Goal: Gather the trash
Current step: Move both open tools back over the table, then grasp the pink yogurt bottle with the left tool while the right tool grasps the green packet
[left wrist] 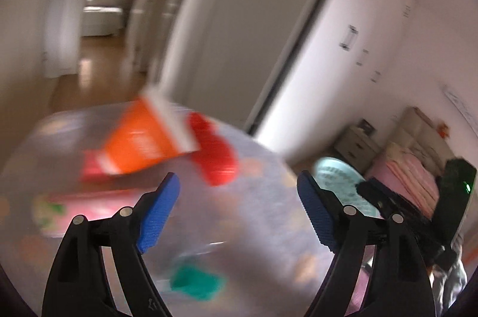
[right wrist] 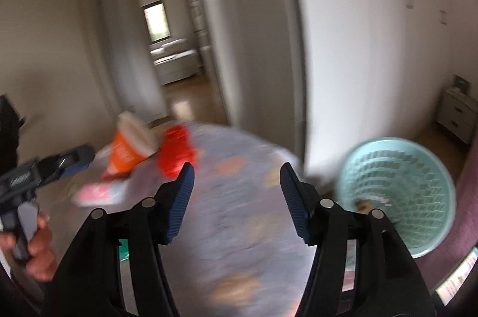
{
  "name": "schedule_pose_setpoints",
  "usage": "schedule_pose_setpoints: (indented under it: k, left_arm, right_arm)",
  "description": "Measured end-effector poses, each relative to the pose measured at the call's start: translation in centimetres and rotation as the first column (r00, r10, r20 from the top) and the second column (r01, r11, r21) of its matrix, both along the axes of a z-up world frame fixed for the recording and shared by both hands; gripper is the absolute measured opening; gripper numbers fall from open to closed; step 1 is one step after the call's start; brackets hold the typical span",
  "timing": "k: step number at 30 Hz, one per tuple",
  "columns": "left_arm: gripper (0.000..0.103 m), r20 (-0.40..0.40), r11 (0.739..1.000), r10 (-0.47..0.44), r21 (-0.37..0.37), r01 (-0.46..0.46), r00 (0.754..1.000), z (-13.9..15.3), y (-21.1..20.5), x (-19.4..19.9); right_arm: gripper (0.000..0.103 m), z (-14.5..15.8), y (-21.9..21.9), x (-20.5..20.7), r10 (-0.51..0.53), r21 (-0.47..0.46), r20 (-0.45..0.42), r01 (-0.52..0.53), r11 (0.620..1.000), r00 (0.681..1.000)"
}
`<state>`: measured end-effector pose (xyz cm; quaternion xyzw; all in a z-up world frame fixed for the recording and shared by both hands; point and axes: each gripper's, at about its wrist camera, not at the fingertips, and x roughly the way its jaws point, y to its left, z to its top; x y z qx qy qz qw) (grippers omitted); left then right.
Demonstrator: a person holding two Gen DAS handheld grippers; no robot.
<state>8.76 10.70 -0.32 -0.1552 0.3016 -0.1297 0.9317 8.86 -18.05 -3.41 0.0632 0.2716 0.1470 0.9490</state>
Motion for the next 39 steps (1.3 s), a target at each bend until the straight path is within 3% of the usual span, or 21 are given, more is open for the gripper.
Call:
schedule_pose_setpoints:
  k: [6, 12, 22, 26, 34, 36, 38, 39]
  left_arm:
    - [0.079, -0.043, 0.992, 0.127, 0.010, -0.127, 0.991, -1.4, 7.7, -0.2]
    - [0.079, -0.110, 0.989, 0.143, 0.058, -0.137, 0.984, -3.1, 12.1, 0.9]
    - [0.079, -0.173, 0.989, 0.129, 0.099, -0.113, 0.976, -4.8, 13.8, 2.5]
    - [0.079, -0.190, 0.993, 0.080, 0.096, -0.063, 0.978, -5.3, 13.9, 2.2]
    - [0.079, -0.242, 0.996, -0.030, 0.071, 0.049, 0.970, -6.7, 12.7, 0.2]
    - [0.079, -0.244, 0.991, -0.060, 0.098, 0.086, 0.968, -6.6, 11.6, -0.6]
    - [0.079, -0.246, 0.986, -0.085, 0.118, 0.116, 0.966, -6.4, 10.8, -1.1]
    - [0.079, -0.246, 0.982, -0.103, 0.129, 0.137, 0.964, -6.2, 10.2, -1.3]
  right_arm:
    - [0.062, -3.3, 6.6, 0.2, 0.163, 0.023, -0.088, -0.162, 0.987, 0.983]
    - [0.062, -6.0, 12.8, -0.9, 0.306, -0.020, -0.147, -0.312, 0.950, 0.941]
    - [0.066, -8.6, 16.3, -0.4, 0.359, -0.074, -0.233, -0.384, 0.920, 0.904]
    - [0.067, -9.2, 17.0, -0.5, 0.405, -0.068, -0.264, -0.436, 0.897, 0.875]
    - [0.066, -9.4, 17.7, -0.5, 0.435, -0.078, -0.289, -0.474, 0.877, 0.853]
    - [0.058, -9.4, 17.7, -0.5, 0.435, -0.085, -0.291, -0.476, 0.875, 0.852]
    - [0.037, -9.5, 17.7, -0.6, 0.447, -0.087, -0.298, -0.491, 0.867, 0.843]
    - [0.037, -9.5, 17.7, -0.7, 0.446, -0.090, -0.299, -0.490, 0.867, 0.844]
